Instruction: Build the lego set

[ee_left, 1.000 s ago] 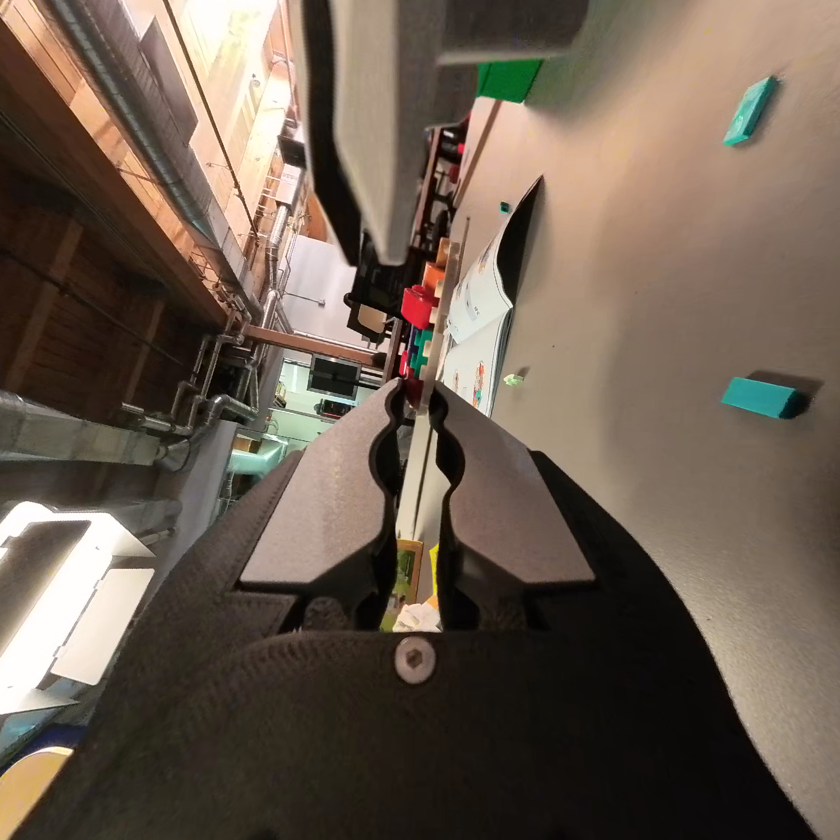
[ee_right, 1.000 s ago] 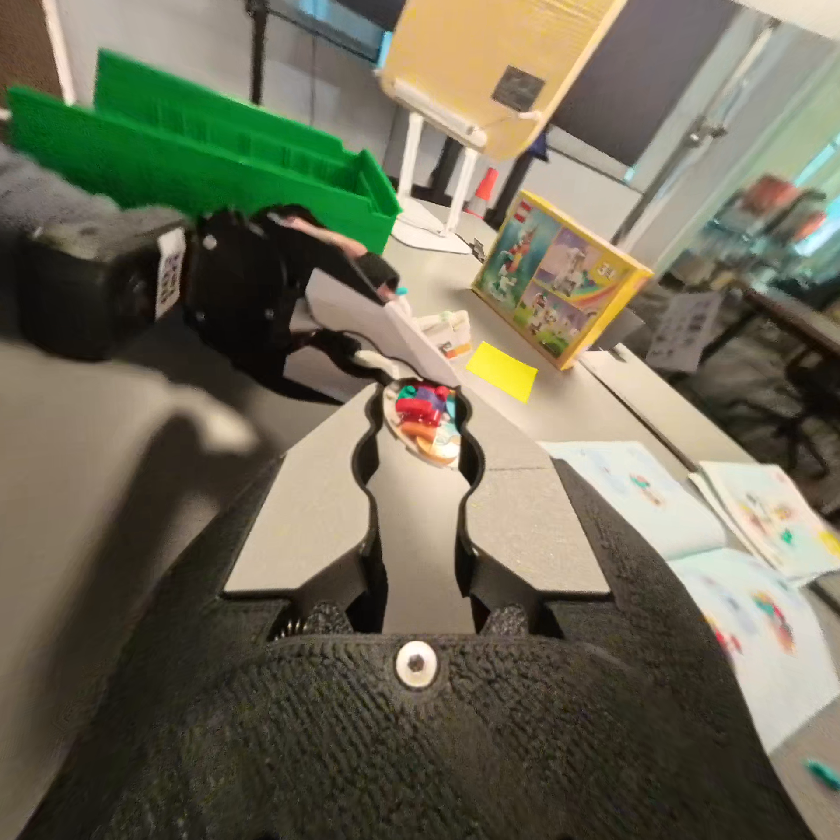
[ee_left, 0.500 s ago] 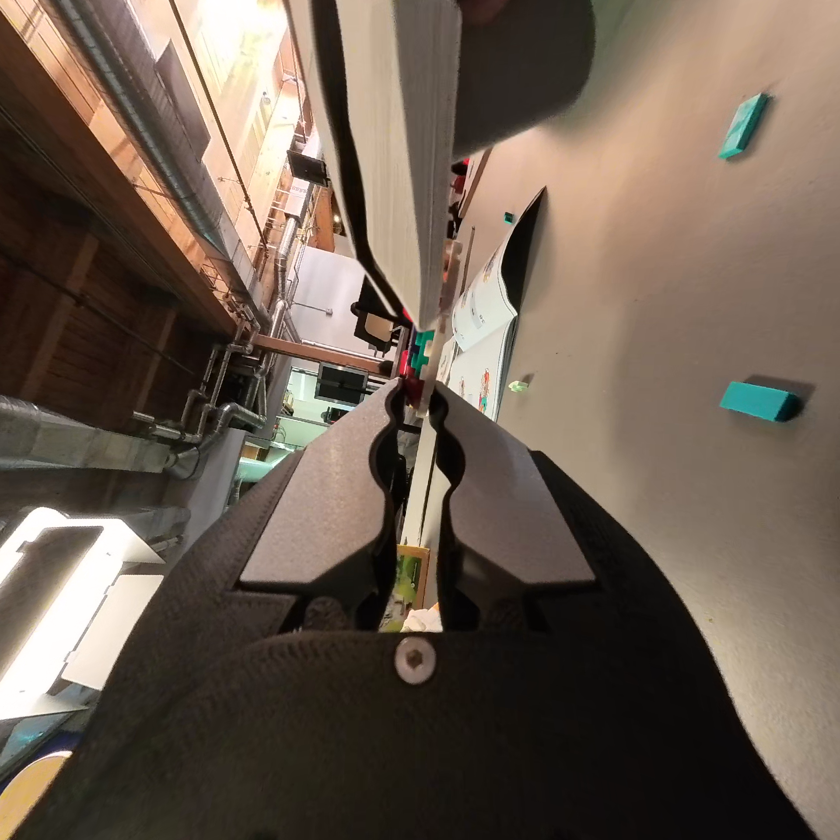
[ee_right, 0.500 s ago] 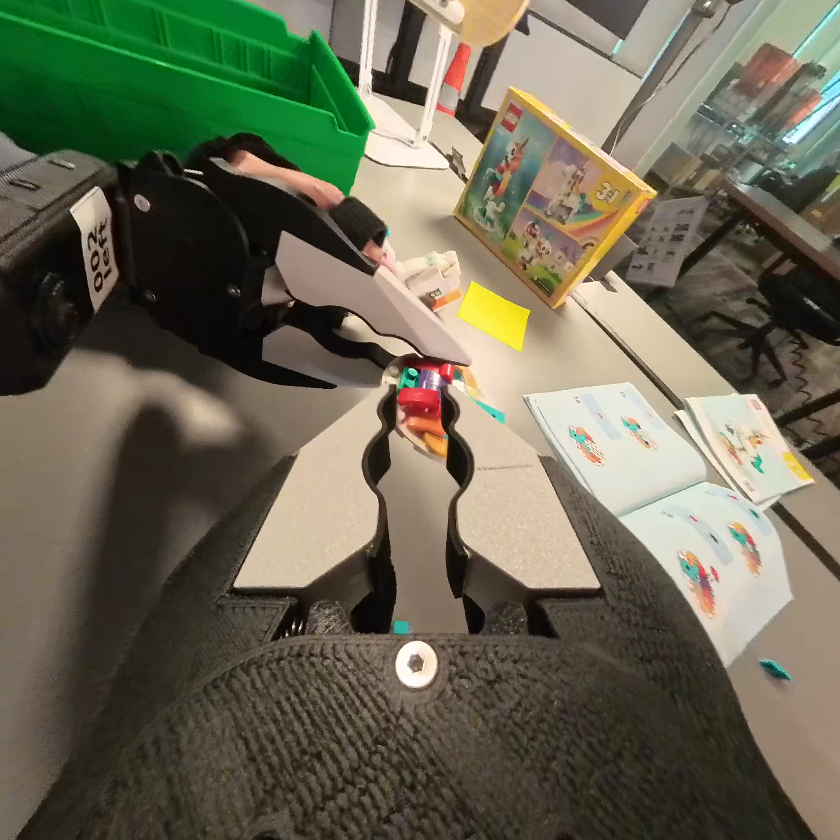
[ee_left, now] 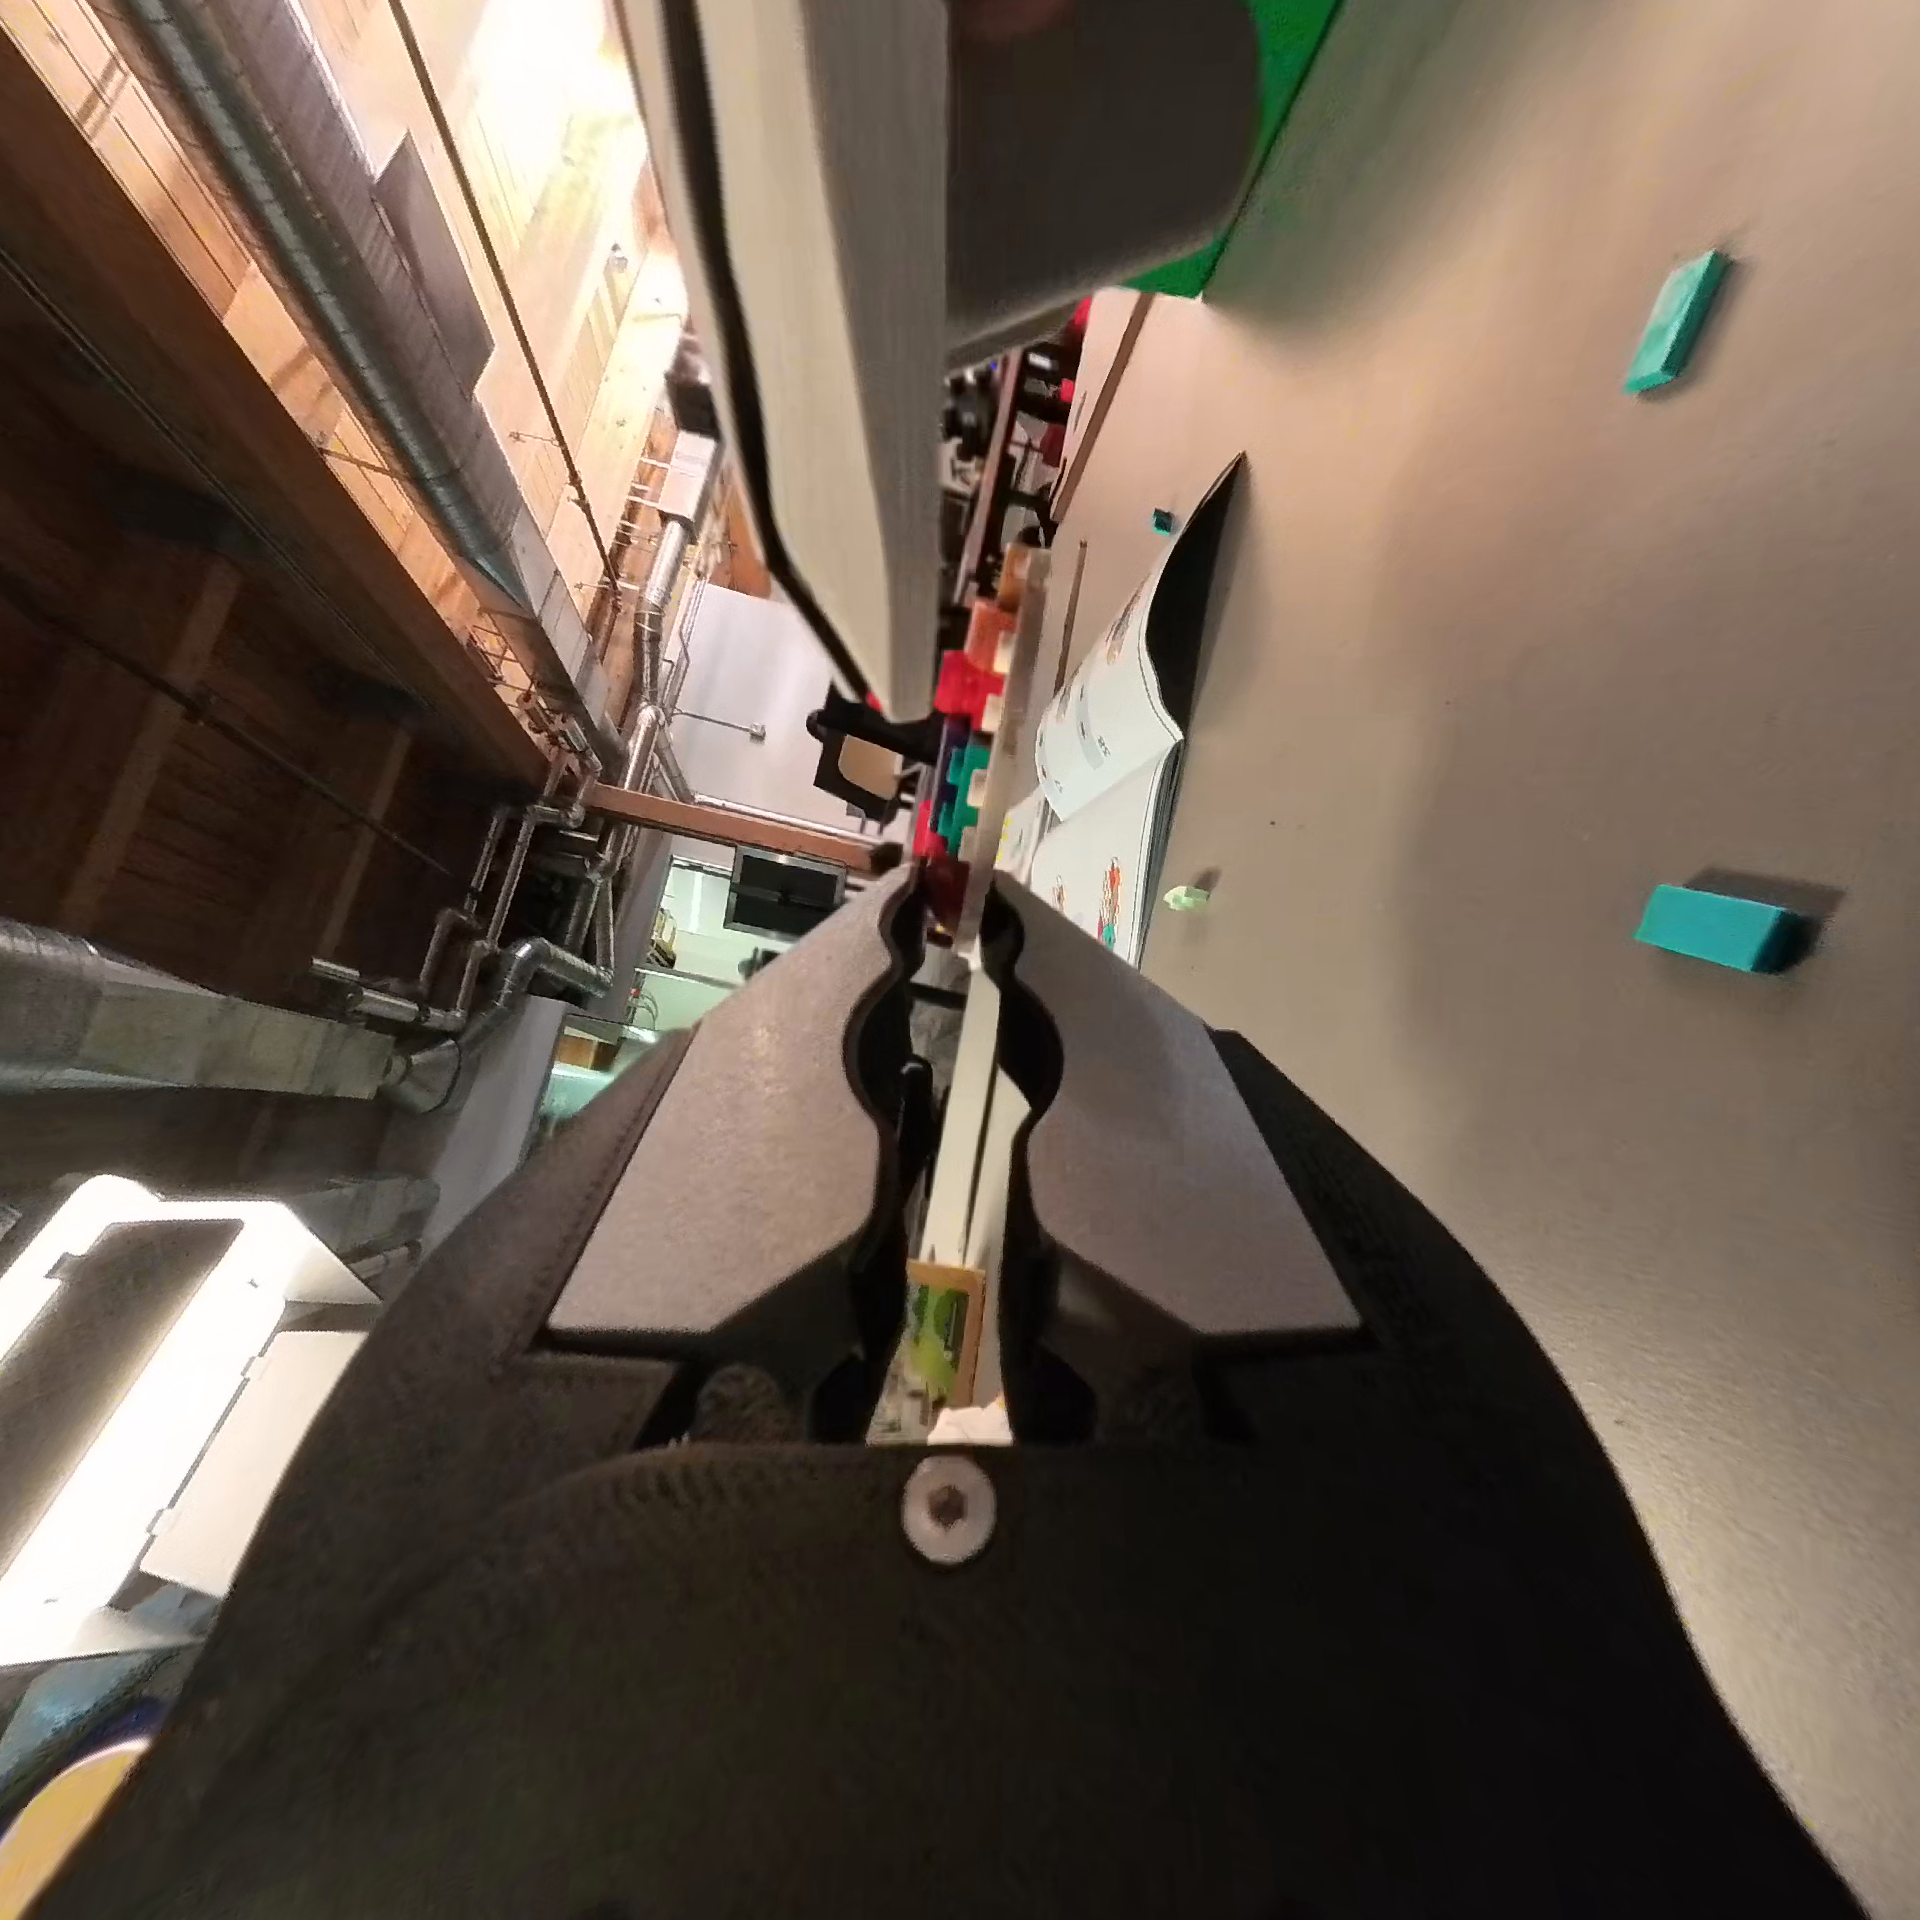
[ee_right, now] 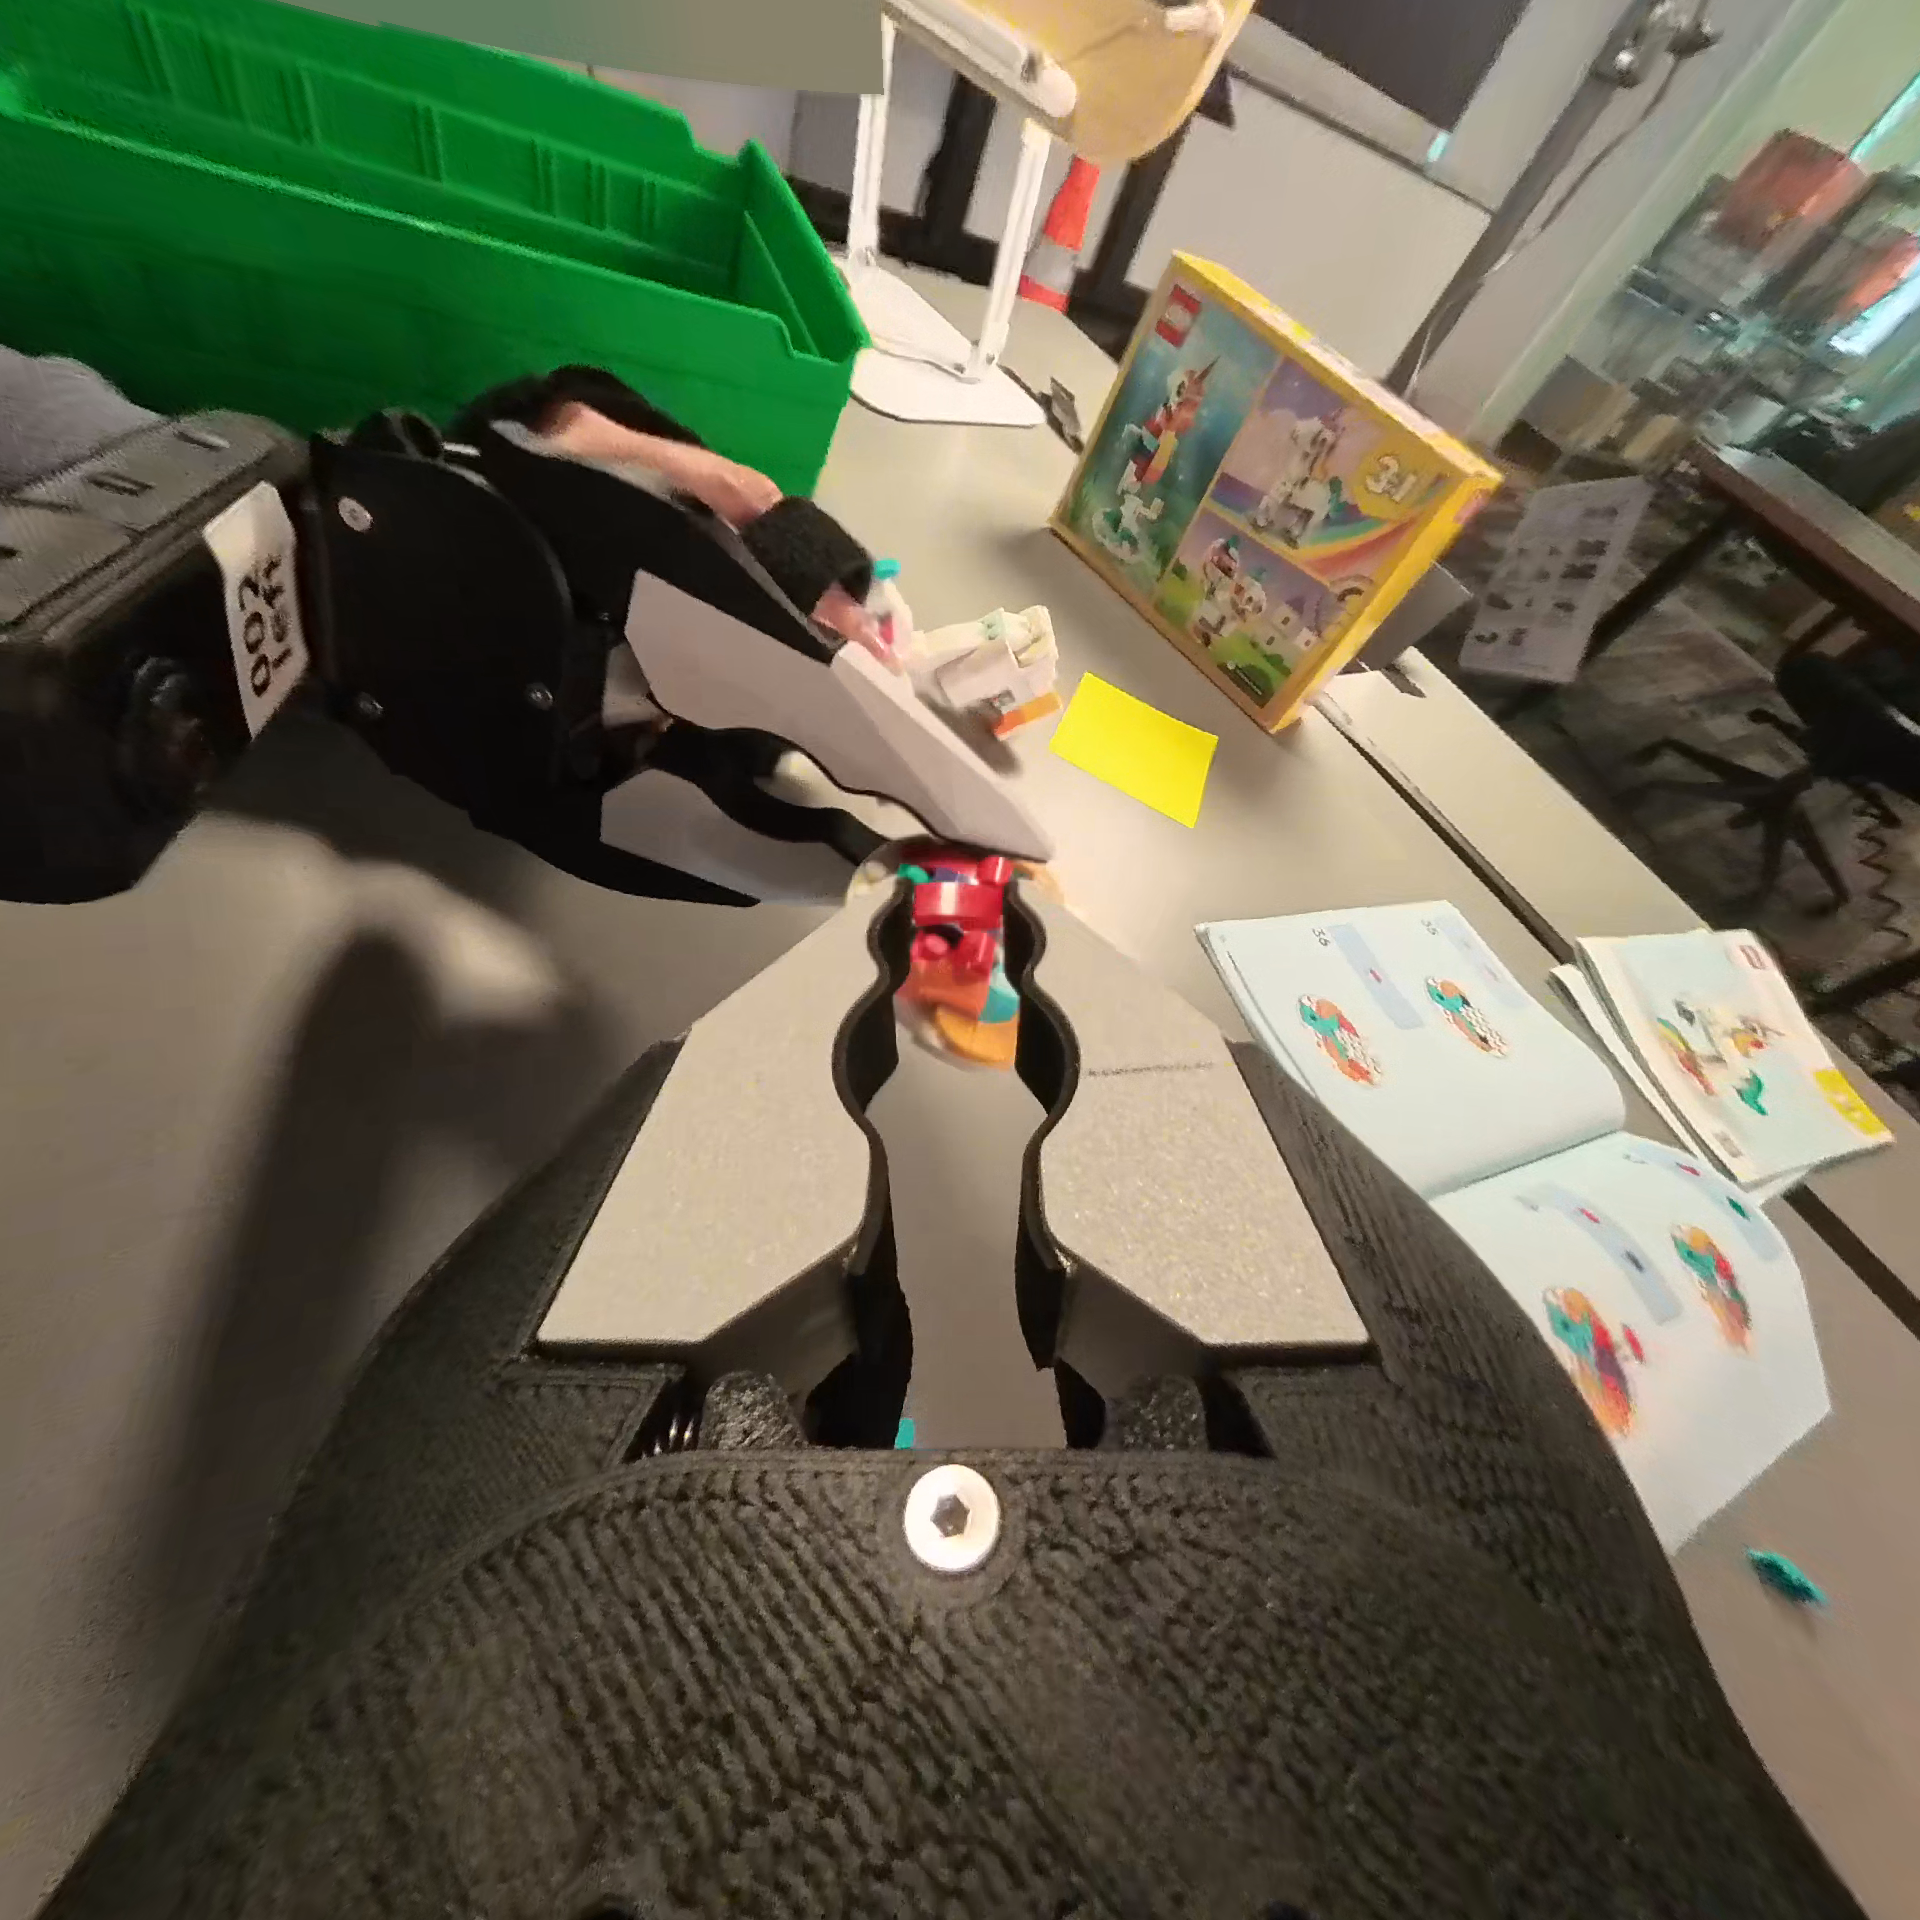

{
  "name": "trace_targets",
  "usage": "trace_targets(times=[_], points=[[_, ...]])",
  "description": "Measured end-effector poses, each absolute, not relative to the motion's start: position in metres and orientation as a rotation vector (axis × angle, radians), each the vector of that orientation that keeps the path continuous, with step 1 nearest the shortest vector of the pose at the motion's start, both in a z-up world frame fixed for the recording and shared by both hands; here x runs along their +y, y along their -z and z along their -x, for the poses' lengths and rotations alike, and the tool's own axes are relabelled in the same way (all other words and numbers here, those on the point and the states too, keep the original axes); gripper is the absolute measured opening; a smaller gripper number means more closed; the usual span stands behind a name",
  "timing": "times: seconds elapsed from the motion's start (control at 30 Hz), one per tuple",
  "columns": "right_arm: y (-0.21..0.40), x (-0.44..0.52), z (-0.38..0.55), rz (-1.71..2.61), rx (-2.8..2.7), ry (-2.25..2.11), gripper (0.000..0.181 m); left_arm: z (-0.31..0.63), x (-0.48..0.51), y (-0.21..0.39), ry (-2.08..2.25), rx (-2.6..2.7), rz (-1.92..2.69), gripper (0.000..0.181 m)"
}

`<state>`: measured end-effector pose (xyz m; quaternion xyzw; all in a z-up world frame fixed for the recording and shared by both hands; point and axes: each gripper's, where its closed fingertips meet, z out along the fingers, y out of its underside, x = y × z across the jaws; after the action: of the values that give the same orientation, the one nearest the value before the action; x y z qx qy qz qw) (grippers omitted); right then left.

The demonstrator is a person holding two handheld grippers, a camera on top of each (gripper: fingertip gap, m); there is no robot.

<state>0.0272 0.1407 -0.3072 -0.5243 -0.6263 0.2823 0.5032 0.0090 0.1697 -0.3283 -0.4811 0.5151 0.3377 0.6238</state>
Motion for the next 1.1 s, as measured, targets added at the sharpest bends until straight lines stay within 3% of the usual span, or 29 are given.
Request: trace_targets(times=[0.7,1.1], points=[[0.281,0.09,-0.061,0.807,-2.175,-1.361,0.015,-0.055,0.127,0.317,-0.552,1.269,0.899,0.008],[0.197,0.056,-0.09,0.308,-2.441,-1.854,0.015,-0.09,0.087,0.236,-0.202,1.281,0.732,0.008]])
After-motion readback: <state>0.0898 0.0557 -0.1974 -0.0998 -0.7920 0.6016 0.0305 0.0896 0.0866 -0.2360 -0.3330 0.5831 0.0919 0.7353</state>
